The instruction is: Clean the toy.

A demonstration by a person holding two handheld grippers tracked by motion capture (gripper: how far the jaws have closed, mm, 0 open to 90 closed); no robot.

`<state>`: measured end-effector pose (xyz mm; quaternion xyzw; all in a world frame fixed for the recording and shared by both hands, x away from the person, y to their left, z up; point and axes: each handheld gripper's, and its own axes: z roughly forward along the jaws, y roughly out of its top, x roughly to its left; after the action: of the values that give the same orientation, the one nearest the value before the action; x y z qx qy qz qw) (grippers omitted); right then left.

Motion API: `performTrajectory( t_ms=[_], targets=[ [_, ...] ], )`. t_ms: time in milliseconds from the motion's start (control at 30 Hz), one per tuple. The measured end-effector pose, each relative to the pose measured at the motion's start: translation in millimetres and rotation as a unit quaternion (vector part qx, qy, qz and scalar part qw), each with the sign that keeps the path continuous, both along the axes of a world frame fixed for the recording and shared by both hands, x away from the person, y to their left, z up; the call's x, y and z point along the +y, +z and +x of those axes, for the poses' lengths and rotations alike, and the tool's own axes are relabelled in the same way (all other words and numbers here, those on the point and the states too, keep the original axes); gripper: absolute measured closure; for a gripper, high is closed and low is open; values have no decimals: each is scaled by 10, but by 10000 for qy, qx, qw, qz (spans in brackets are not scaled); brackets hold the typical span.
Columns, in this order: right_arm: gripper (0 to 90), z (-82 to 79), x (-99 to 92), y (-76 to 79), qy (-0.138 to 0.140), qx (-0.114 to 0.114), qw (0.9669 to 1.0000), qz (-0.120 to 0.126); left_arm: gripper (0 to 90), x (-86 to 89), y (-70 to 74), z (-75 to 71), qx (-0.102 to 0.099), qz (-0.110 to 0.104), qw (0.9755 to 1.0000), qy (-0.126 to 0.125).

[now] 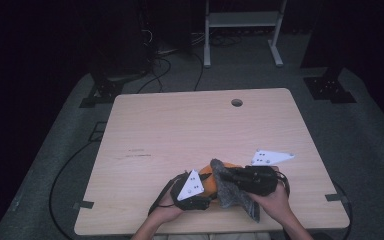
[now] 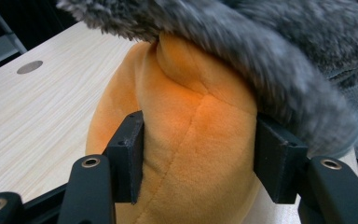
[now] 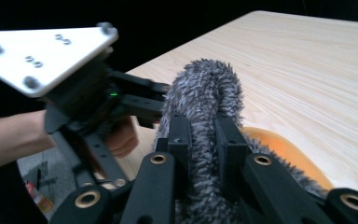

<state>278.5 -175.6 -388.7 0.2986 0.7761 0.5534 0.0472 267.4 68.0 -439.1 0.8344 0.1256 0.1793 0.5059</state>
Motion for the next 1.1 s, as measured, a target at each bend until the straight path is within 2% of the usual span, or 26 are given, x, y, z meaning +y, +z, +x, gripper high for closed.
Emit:
performTrajectory(
  t_ms=[67, 233, 300, 400, 600, 667, 767, 867, 933, 1000, 1033, 1100],
  targets=[
    [786, 25, -48, -1, -79, 83, 9999, 46, 414, -21, 2, 6, -28, 13, 10000, -23],
    [785, -68, 75, 13, 115, -117, 9998, -116, 406, -14, -12, -4, -26, 73, 10000, -61],
    [787, -34, 58, 0, 107, -59, 9999, -84, 407, 0, -6, -4, -32, 63, 10000, -46],
    [787, 41, -69, -35, -101, 80, 9999, 56, 408, 28, 2, 25, 30, 4, 10000, -59],
    [788, 166, -280, -149, -661, 204, 9975, -153, 407, 126, -8, 71, 181, -157, 9997, -9],
    [787, 212, -350, -190, -786, 293, 9963, -183, 405, 161, -8, 98, 274, -242, 9993, 18],
    [787, 244, -414, -232, -829, 442, 9955, -158, 393, 202, -6, 133, 458, -392, 9982, 81],
    [787, 202, -409, -199, -740, 426, 9963, 5, 393, 218, 5, 151, 555, -527, 9969, 158],
    [786, 133, -354, -121, -472, 339, 9979, 294, 401, 231, 23, 158, 587, -692, 9955, 256],
    [785, 90, -283, -72, -306, 223, 9988, 310, 406, 242, 49, 154, 617, -912, 9934, 321],
    [785, 76, -247, -63, -263, 203, 9990, 285, 410, 256, 78, 146, 646, -1077, 9916, 314],
    [785, 60, -206, -70, -226, 176, 9992, 269, 414, 278, 112, 134, 683, -1222, 9898, 268]
  ],
)
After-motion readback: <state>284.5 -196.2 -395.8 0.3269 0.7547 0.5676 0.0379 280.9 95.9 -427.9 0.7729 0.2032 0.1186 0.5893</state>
